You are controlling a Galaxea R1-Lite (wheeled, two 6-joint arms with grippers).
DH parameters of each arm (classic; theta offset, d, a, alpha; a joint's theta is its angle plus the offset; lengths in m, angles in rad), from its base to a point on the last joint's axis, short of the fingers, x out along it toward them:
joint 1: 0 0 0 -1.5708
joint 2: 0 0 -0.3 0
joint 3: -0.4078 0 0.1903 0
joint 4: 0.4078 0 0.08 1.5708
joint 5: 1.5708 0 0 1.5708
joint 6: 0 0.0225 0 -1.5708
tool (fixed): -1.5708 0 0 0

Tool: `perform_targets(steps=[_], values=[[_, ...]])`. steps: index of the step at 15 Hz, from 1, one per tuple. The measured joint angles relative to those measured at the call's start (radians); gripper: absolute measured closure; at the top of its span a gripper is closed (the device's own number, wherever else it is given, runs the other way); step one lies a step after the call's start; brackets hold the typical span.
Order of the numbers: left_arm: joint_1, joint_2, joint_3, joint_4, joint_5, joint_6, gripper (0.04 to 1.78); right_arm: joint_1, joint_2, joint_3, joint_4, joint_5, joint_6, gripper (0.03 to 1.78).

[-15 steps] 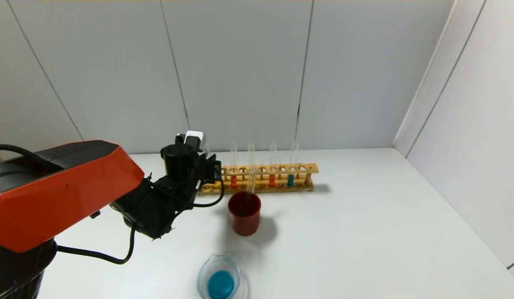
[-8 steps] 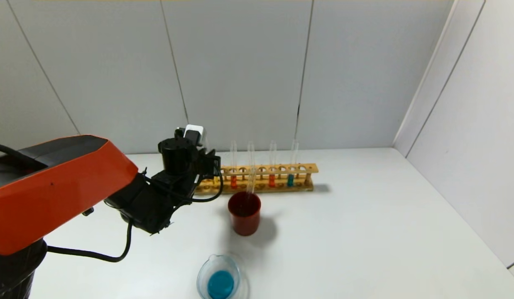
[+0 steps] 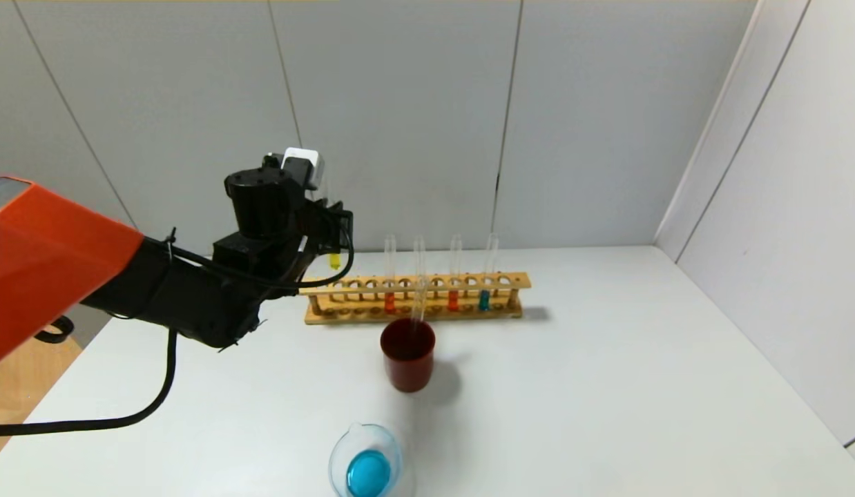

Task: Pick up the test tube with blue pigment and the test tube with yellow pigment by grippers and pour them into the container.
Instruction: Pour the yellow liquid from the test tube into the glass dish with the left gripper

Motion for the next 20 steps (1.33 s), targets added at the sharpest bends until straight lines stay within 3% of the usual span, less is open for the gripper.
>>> perform_targets(steps=[11,20], values=[[-0.021,-0.406,0.012,0.324,-0.007,0.016,1.49,0.001,0.000,0.000,0.000,0.000,0.000,0.06],[-0.027,-0.753,0.377,0.384,-0.007,0.056,1.49,0.001,0.000,0.000,0.000,0.000,0.000,0.06]])
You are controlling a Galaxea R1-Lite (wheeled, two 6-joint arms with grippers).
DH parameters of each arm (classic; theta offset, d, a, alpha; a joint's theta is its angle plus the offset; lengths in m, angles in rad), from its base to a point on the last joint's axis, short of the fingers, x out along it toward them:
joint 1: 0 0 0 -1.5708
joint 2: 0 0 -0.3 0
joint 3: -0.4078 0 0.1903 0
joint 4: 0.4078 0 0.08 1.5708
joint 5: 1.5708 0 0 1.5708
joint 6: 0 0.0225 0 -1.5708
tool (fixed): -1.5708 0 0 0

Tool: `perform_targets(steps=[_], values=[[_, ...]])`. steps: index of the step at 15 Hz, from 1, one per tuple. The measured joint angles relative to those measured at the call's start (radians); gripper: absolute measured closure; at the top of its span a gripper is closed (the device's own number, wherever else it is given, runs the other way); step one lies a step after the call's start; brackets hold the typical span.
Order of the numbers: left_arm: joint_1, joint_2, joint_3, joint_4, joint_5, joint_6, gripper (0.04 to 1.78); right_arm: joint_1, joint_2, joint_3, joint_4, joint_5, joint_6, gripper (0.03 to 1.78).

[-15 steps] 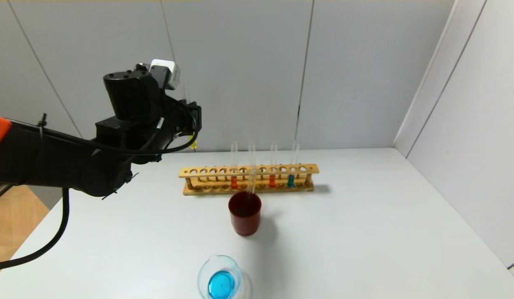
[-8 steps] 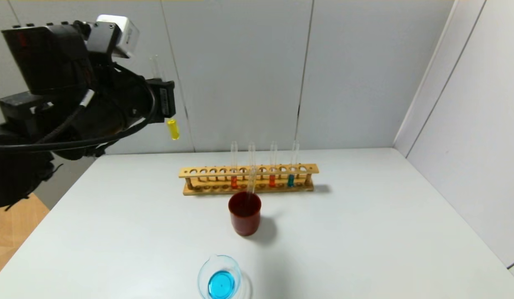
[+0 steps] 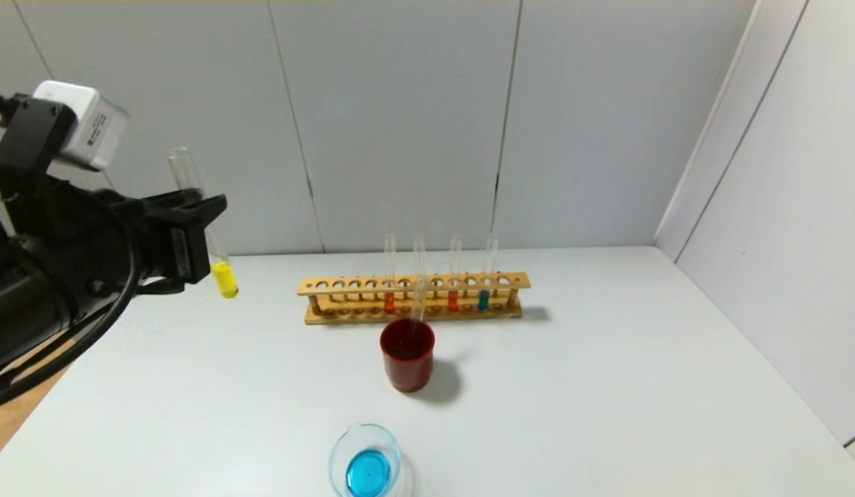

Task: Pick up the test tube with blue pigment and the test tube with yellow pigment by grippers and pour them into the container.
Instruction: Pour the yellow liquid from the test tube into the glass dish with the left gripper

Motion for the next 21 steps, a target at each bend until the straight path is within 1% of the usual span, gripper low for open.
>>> perform_targets(steps=[3,6,8,11,12,14,17,21], values=[[0.000,-0.066,0.111,0.001,0.002,0.006,1.49,0.000,0.000,0.000,0.000,0.000,0.000,0.06],[-0.007,-0.107,0.220,-0.002,0.001,0.054,1.49,0.000,0.000,0.000,0.000,0.000,0.000,0.06],[-0.036,-0.122,0.292,-0.004,-0.008,0.095,1.49,0.000,0.000,0.000,0.000,0.000,0.000,0.06],[-0.119,-0.131,0.383,-0.005,-0.021,0.169,1.49,0.000,0.000,0.000,0.000,0.000,0.000,0.06],[-0.147,-0.131,0.400,-0.005,-0.021,0.201,1.49,0.000,0.000,0.000,0.000,0.000,0.000,0.06],[-0.177,-0.128,0.423,-0.005,-0.022,0.264,1.49,0.000,0.000,0.000,0.000,0.000,0.000,0.06],[-0.188,-0.101,0.445,-0.003,-0.021,0.347,1.49,0.000,0.000,0.000,0.000,0.000,0.000,0.06],[-0.189,0.002,0.441,-0.010,-0.020,0.387,1.49,0.000,0.000,0.000,0.000,0.000,0.000,0.06]])
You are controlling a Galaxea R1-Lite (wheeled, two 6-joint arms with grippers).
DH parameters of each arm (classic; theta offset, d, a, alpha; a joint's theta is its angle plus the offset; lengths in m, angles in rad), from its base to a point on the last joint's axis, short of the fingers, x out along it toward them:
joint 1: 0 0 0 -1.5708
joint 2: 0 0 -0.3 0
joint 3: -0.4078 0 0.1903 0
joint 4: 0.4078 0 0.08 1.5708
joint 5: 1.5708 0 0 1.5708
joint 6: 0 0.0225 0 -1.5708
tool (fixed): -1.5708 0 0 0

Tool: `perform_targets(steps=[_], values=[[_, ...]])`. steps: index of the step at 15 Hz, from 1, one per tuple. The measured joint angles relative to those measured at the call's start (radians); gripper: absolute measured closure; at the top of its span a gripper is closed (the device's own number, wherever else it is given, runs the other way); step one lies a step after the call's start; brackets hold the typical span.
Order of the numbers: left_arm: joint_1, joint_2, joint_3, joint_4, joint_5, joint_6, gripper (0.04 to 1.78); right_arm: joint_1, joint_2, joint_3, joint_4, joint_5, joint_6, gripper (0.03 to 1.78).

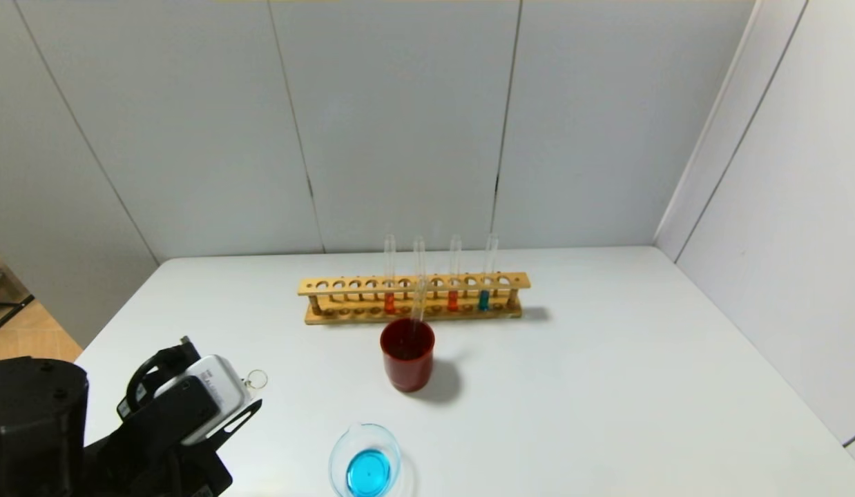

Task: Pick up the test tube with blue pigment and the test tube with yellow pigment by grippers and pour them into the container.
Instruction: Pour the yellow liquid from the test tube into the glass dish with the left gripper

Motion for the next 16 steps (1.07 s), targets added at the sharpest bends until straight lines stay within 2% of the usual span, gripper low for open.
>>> perform_targets(steps=[3,9,16], values=[[-0.002,0.114,-0.014,-0.037,0.000,0.036,1.49,0.000,0.000,0.000,0.000,0.000,0.000,0.06],[-0.003,0.315,-0.019,-0.236,0.003,0.231,1.49,0.000,0.000,0.000,0.000,0.000,0.000,0.06],[-0.003,0.353,0.016,-0.239,0.058,0.360,1.49,0.000,0.000,0.000,0.000,0.000,0.000,0.06]])
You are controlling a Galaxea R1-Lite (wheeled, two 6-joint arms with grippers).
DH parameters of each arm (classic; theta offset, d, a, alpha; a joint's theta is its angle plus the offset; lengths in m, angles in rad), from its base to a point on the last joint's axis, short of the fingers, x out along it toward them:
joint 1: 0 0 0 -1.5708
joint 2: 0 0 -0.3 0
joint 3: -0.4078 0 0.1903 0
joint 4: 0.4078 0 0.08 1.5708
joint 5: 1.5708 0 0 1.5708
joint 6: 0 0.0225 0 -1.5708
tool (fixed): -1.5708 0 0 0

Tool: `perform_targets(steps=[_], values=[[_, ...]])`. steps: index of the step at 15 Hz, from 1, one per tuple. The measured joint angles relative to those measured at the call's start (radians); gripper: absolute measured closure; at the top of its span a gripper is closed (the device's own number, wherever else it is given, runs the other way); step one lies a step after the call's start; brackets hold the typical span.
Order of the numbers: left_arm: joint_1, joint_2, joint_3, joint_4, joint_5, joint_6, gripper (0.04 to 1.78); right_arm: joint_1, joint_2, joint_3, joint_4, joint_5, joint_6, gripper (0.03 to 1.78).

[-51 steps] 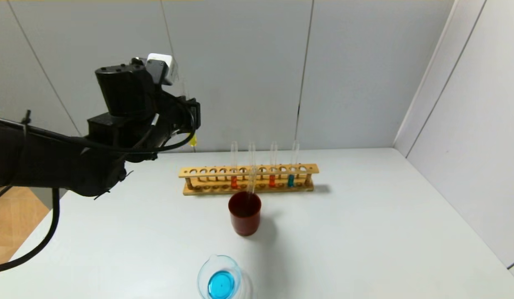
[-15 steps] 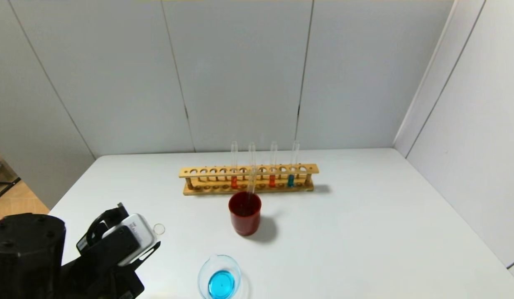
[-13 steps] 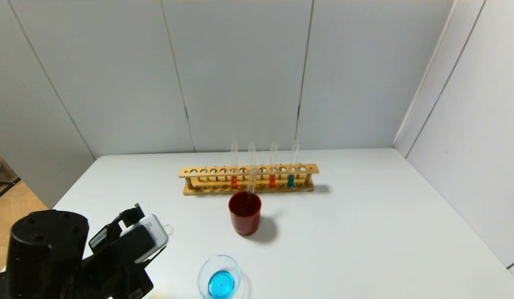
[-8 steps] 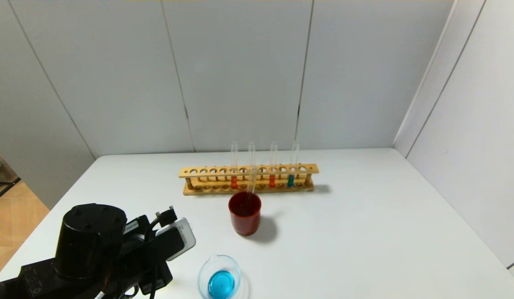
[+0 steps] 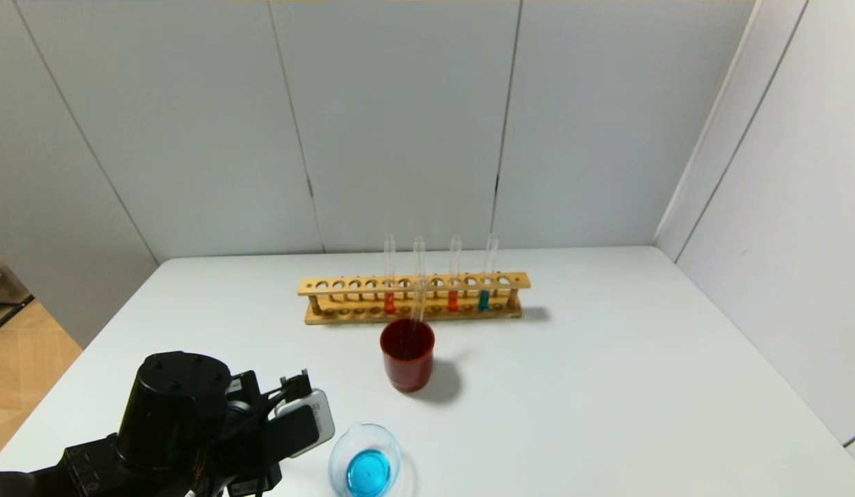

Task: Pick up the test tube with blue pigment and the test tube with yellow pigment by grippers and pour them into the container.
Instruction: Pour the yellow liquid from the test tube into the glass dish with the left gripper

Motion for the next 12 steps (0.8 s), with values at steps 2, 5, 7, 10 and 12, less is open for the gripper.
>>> perform_targets(steps=[2,5,7,10,12], values=[[0.000,0.000,0.012,0.001,0.002,0.061,1.49,0.000,0.000,0.000,0.000,0.000,0.000,0.06],[-0.005,0.000,0.019,0.002,0.003,0.141,1.49,0.000,0.000,0.000,0.000,0.000,0.000,0.06],[-0.006,-0.001,0.011,0.002,0.012,0.205,1.49,0.000,0.000,0.000,0.000,0.000,0.000,0.06],[-0.036,0.004,0.006,0.003,0.106,0.225,1.49,0.000,0.000,0.000,0.000,0.000,0.000,0.06],[-0.053,0.011,0.001,0.004,0.161,0.244,1.49,0.000,0.000,0.000,0.000,0.000,0.000,0.06]])
